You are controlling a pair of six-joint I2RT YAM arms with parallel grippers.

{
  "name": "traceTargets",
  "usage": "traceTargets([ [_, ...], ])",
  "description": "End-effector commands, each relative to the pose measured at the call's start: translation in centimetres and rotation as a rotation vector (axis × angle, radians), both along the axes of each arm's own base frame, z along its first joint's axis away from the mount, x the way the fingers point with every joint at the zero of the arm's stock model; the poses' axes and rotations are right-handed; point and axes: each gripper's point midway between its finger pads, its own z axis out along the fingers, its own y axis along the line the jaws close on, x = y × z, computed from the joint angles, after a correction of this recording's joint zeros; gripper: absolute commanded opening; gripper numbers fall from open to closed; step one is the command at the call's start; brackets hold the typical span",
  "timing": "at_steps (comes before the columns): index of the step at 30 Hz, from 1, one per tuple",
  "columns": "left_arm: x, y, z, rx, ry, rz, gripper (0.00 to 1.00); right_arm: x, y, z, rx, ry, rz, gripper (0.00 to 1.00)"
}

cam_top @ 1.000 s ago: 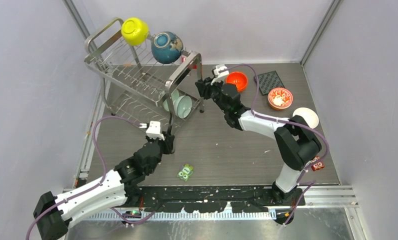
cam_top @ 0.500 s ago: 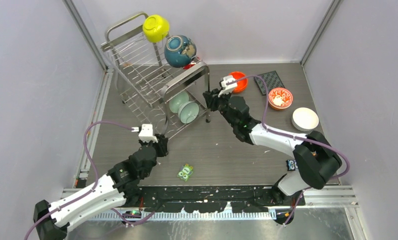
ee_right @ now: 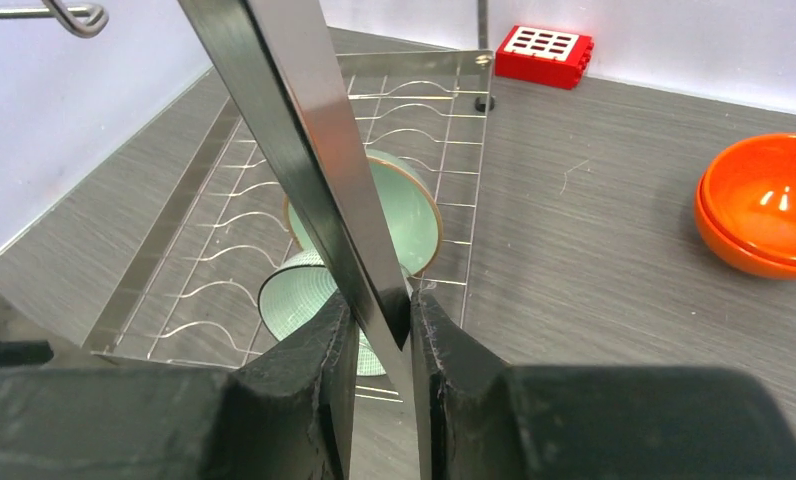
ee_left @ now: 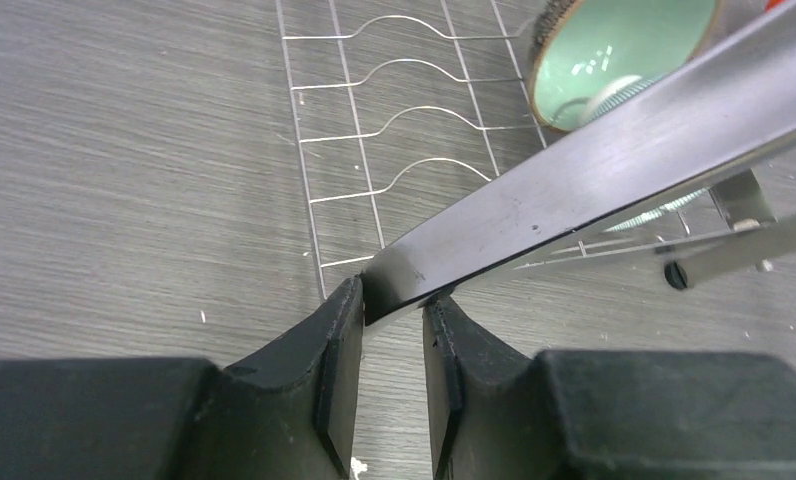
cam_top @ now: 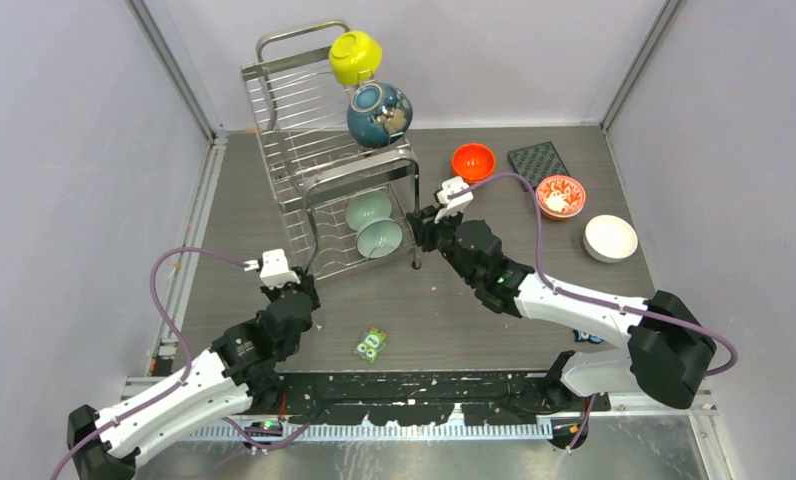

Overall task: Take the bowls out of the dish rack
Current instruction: Adjust the dish rack at the center of the board.

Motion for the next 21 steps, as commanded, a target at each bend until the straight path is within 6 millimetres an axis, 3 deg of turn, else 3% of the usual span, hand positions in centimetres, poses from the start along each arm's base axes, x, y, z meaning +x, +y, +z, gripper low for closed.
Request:
traceTargets([
  [1,0.2,1.8,0.3,-0.035,-0.025,0.122,0.0,-3.7,2.0,0.4,0.048,0.036,0.107,0.01],
  [10,0.9,1.6,0.4,-0.009,-0.036,0.144,0.0,-6.3,3.6,-0.2,0.036,0.048,0.13,0.01],
  [21,3.6,-0.7,0.9,-0.038,-0.047,0.083,0.0,-7.6,5.0,-1.3,0.126,0.102,0.064,0.01],
])
